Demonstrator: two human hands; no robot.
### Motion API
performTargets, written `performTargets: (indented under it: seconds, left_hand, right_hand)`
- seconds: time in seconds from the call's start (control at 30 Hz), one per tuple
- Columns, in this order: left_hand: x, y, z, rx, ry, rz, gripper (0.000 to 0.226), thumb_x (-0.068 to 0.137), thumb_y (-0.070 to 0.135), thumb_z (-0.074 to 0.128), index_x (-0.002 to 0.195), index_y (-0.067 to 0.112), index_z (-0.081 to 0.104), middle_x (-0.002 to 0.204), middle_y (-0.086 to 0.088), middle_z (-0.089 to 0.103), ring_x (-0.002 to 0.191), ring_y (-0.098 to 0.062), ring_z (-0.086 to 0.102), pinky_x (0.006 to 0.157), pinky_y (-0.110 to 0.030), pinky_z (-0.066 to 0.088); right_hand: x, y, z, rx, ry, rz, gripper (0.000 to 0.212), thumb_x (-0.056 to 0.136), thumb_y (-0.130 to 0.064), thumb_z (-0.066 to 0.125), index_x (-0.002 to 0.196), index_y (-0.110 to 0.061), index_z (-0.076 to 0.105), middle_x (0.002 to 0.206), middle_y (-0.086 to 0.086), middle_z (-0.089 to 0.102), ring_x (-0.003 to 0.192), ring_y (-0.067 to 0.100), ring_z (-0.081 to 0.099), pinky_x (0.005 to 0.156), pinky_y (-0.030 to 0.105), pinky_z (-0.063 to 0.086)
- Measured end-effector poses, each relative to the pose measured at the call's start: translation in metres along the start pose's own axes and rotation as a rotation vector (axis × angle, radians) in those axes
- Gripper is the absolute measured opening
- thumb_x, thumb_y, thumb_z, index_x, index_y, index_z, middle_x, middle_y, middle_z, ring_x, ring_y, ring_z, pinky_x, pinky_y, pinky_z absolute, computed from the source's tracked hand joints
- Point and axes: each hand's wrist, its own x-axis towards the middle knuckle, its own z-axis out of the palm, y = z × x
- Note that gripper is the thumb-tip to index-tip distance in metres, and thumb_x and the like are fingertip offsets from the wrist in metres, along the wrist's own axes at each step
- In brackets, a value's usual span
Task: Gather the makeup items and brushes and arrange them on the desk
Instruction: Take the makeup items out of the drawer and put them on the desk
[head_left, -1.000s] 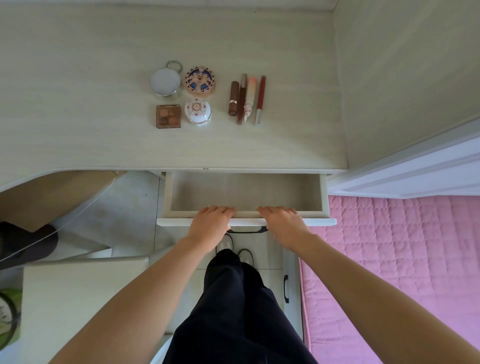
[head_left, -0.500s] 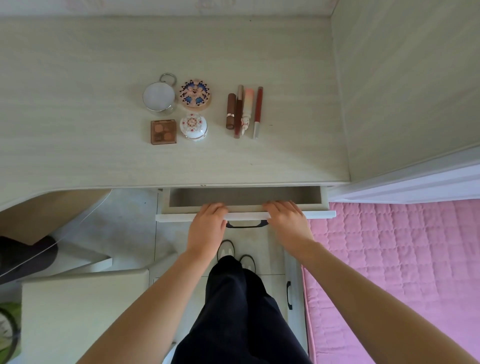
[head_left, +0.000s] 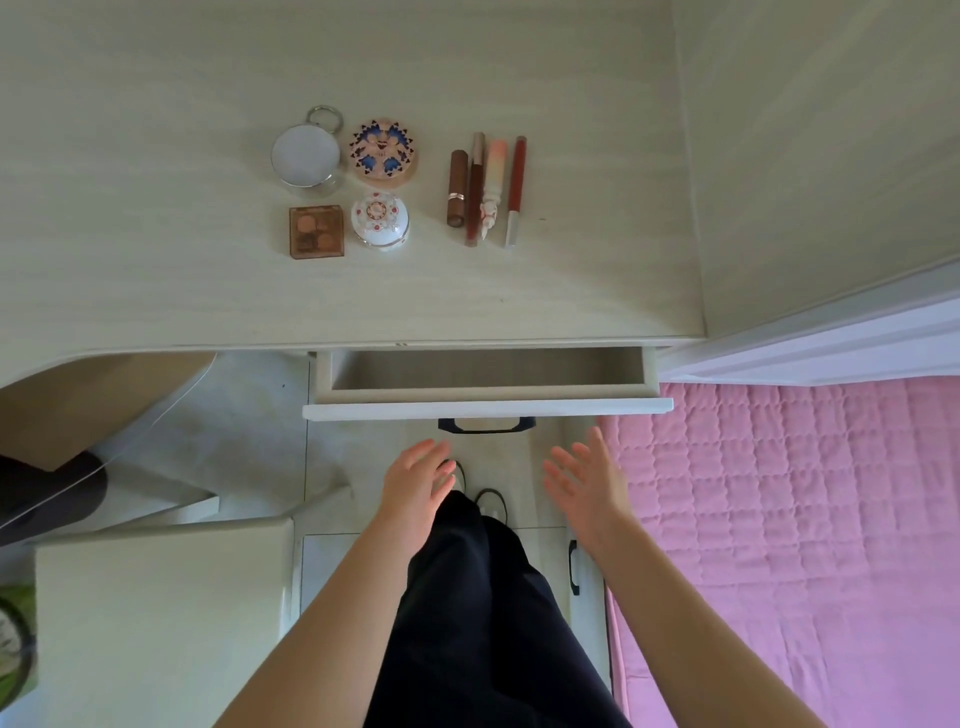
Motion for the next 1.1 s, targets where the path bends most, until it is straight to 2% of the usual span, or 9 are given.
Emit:
performTargets:
  seconds: [0.07,0.17,0.3,0.43,0.53,0.7,0.83,0.97,1.1]
  left_hand:
    - [0.004,0.004,0.002,-0.116,-0.096,-0.044,0.051,0.096,0.012,0.054,0.144,0.012,0.036,0.138,-0.009,0.048,0.123,-0.025,0.052,0.095,-0.029,0.049]
    - [0.008,0.014,0.006,-0.357,-0.081,-0.095,0.064,0.091,0.032,0.063,0.146,0.025,0.031,0.15,-0.007,0.033,0.133,-0.034,0.041,0.109,-0.045,0.037]
    - [0.012,0.036,0.007,-0.614,-0.026,-0.107,0.081,0.085,0.056,0.061,0.15,0.031,0.018,0.154,-0.008,0.027,0.137,-0.043,0.031,0.106,-0.054,0.038]
    - [0.012,0.051,0.014,-0.695,0.055,-0.131,0.069,0.094,0.053,0.048,0.151,0.03,0.016,0.157,-0.012,0.021,0.143,-0.044,0.016,0.099,-0.06,0.041]
    - [0.009,0.058,0.023,-0.725,0.087,-0.131,0.066,0.096,0.051,0.044,0.151,0.032,0.014,0.157,-0.014,0.017,0.142,-0.046,0.014,0.099,-0.061,0.04]
    - [0.005,0.072,0.037,-0.584,0.144,-0.096,0.059,0.102,0.033,0.043,0.151,0.033,0.01,0.156,-0.008,0.024,0.14,-0.035,0.03,0.091,-0.045,0.049]
    - [0.014,0.086,0.041,-0.515,0.104,-0.122,0.06,0.103,0.042,0.033,0.152,0.013,0.012,0.154,-0.014,0.027,0.137,-0.035,0.036,0.088,-0.039,0.05]
    - [0.017,0.1,0.046,-0.774,0.054,-0.14,0.058,0.103,0.038,0.035,0.152,0.024,0.008,0.157,-0.013,0.02,0.135,-0.05,0.03,0.099,-0.064,0.037]
    - [0.022,0.106,0.047,-0.828,0.019,-0.154,0.058,0.103,0.037,0.034,0.152,0.028,0.005,0.158,-0.011,0.015,0.136,-0.05,0.027,0.1,-0.067,0.033]
  right_hand:
    - [0.006,-0.002,0.006,0.15,-0.039,0.062,0.069,0.094,-0.052,0.047,0.143,-0.006,0.034,0.136,0.017,0.051,0.116,0.036,0.056,0.099,0.046,0.045]
    - [0.012,-0.008,0.017,0.274,-0.046,0.076,0.08,0.09,-0.059,0.049,0.149,-0.013,0.023,0.144,0.019,0.042,0.117,0.042,0.054,0.1,0.051,0.045]
    - [0.014,-0.026,0.033,0.256,-0.016,0.02,0.068,0.091,-0.051,0.054,0.146,-0.018,0.029,0.14,0.018,0.043,0.111,0.042,0.057,0.094,0.054,0.049]
    - [0.013,-0.04,0.04,0.233,0.034,-0.057,0.021,0.1,-0.011,0.044,0.118,-0.002,0.046,0.127,0.028,0.054,0.099,0.043,0.063,0.08,0.054,0.054]
    - [0.012,-0.047,0.041,0.28,0.094,-0.071,0.034,0.098,0.002,0.041,0.131,-0.005,0.044,0.12,0.026,0.06,0.1,0.043,0.064,0.078,0.059,0.054]
    - [0.013,-0.057,0.049,0.262,0.155,-0.038,0.035,0.096,0.003,0.047,0.13,-0.004,0.047,0.113,0.024,0.064,0.095,0.042,0.066,0.081,0.06,0.053]
    - [0.015,-0.068,0.066,0.237,0.187,-0.029,0.029,0.097,-0.002,0.049,0.126,0.002,0.047,0.12,0.024,0.062,0.088,0.044,0.065,0.08,0.057,0.054]
    - [0.021,-0.079,0.076,0.249,0.173,-0.019,0.036,0.102,-0.004,0.035,0.137,-0.001,0.042,0.136,0.023,0.051,0.111,0.045,0.058,0.086,0.055,0.051]
    - [0.023,-0.083,0.08,0.231,0.16,-0.025,0.038,0.103,-0.005,0.029,0.14,-0.002,0.04,0.14,0.022,0.046,0.118,0.043,0.054,0.08,0.053,0.05]
